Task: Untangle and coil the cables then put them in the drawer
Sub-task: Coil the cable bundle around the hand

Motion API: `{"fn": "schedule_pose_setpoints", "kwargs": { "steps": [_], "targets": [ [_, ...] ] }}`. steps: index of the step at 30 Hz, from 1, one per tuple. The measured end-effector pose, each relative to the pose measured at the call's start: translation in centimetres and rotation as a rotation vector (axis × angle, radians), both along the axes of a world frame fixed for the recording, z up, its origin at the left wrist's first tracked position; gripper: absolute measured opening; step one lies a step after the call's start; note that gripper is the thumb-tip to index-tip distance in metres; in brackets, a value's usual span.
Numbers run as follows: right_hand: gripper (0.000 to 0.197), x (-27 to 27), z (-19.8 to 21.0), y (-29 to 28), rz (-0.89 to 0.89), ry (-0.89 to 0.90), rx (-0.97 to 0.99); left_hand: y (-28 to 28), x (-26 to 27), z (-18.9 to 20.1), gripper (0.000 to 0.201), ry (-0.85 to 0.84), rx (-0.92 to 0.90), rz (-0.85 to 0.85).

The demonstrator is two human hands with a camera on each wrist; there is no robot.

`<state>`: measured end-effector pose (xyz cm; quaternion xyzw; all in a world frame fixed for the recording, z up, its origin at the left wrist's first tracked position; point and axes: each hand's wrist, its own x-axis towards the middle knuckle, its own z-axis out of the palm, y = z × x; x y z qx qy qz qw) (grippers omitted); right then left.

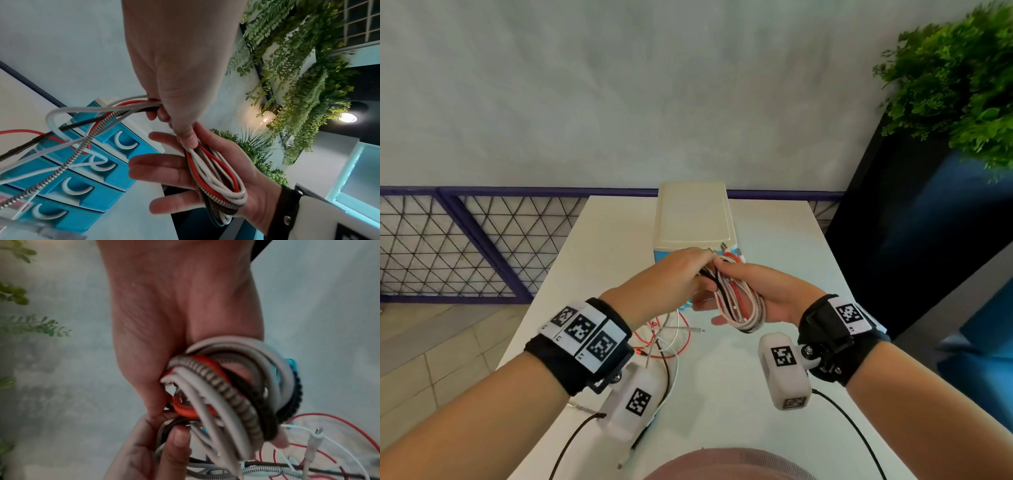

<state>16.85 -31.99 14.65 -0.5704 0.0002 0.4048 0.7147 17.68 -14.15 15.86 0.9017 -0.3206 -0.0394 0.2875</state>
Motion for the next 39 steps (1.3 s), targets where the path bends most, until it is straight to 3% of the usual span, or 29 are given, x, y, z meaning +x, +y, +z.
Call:
{"fn": "schedule_pose_setpoints", "kwargs": {
  "steps": [3,6,12,17,25,33,36,39],
  "targets": [
    [0.034,-0.5,0.0,0.2,0.073,0.053,0.088,0.0,-0.1,0.0,0.019,0.053,-0.048,0.045],
    [0.017,-0.8,0.0,0.3,0.035,0.022,0.076,0.5,0.3,0.1,0.03,0.129,-0.094,0.11],
    [0.004,0.1,0.8,-0.3,0.105,-0.104,-0.046,1.6,1.7,0.9,0.031,0.454,-0.042,0.136],
    [0.009,0.5,1.5,-0.7,0.214,-0.139,-0.17,1.4,0.9,1.2,0.034,0.744,-0.073,0.055],
    [0.014,0.6,1.0,-1.3,0.136,-0.215,-0.321,2.7,0.6,0.8,0.059,1.108,-0.215,0.023],
    [0.027,0.6,1.3,-1.2,0.087,-0.264,-0.316,3.2,0.2,-0.5,0.03,1.143,-0.449,0.007],
    [0.02,0.8,1.0,-1.3,-0.012,-0.261,-0.273,4.0,-0.2,-1.3,0.03,1.291,-0.553,-0.07],
    [0.013,1.1,0.4,-1.4,-0.123,-0.252,-0.249,4.5,-0.5,-1.8,0.025,1.327,-0.566,-0.136]
  ]
}}
